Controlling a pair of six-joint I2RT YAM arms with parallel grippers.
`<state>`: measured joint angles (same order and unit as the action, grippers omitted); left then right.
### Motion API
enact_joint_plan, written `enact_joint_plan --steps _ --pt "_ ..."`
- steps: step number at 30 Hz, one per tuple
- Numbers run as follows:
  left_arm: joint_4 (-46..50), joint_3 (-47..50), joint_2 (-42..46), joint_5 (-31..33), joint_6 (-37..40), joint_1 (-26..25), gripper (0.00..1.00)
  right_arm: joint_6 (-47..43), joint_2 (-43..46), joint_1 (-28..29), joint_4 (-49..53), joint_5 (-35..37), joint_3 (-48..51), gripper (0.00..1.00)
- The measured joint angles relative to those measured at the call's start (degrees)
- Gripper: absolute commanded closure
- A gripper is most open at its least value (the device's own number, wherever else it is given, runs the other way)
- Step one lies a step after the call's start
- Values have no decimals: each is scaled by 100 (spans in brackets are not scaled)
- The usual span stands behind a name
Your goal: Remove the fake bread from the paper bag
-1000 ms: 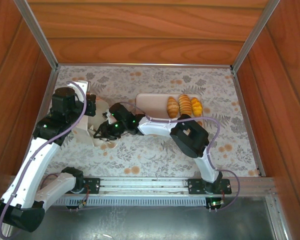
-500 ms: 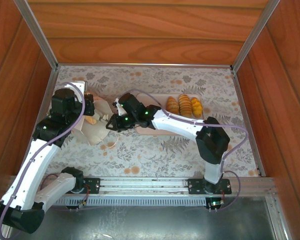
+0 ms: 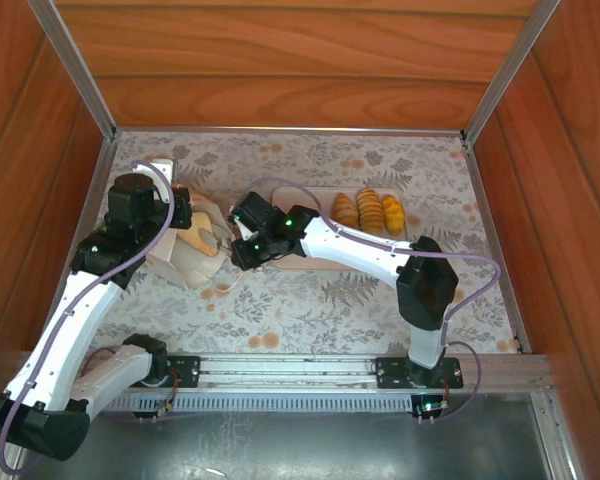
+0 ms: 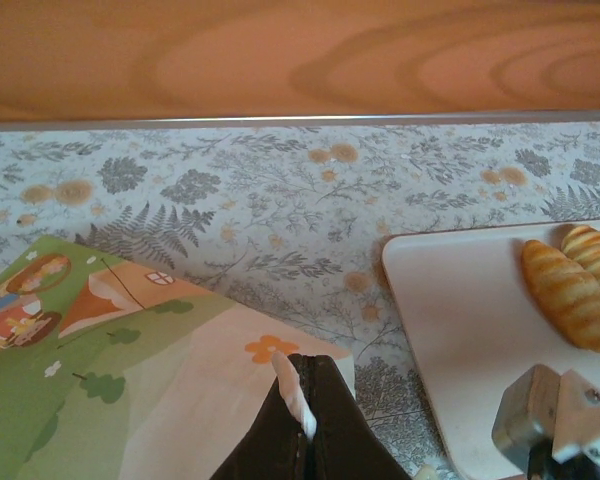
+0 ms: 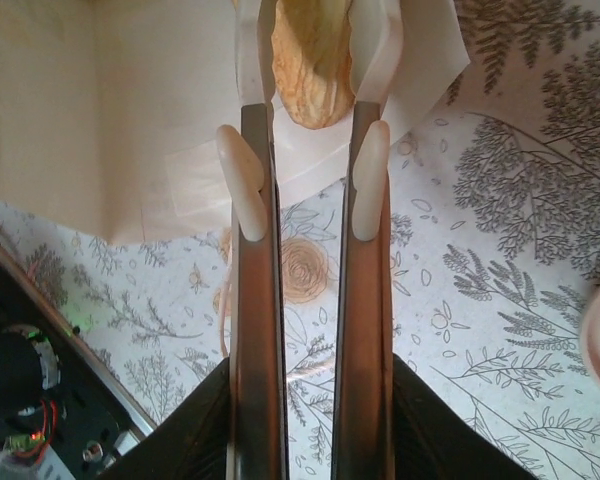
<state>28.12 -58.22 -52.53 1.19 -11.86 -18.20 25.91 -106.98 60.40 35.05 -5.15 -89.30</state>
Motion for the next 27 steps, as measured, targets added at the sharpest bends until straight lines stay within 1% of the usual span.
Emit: enact_joint_plan --steps 3,7,14,24,27 --pt "-4 0 -20 -7 -26 0 100 -184 0 42 -79 -151 70 65" --pt "-22 0 -20 -11 -48 0 100 -619 0 138 -37 -247 107 62" --pt "-33 0 -17 -11 -57 0 100 -1416 -2 426 190 -354 122 60" --pt "-87 11 11 -22 -146 0 100 -1812 0 520 146 -586 170 62" --pt "-114 15 79 -20 -155 0 100 -1810 48 520 85 -564 210 60"
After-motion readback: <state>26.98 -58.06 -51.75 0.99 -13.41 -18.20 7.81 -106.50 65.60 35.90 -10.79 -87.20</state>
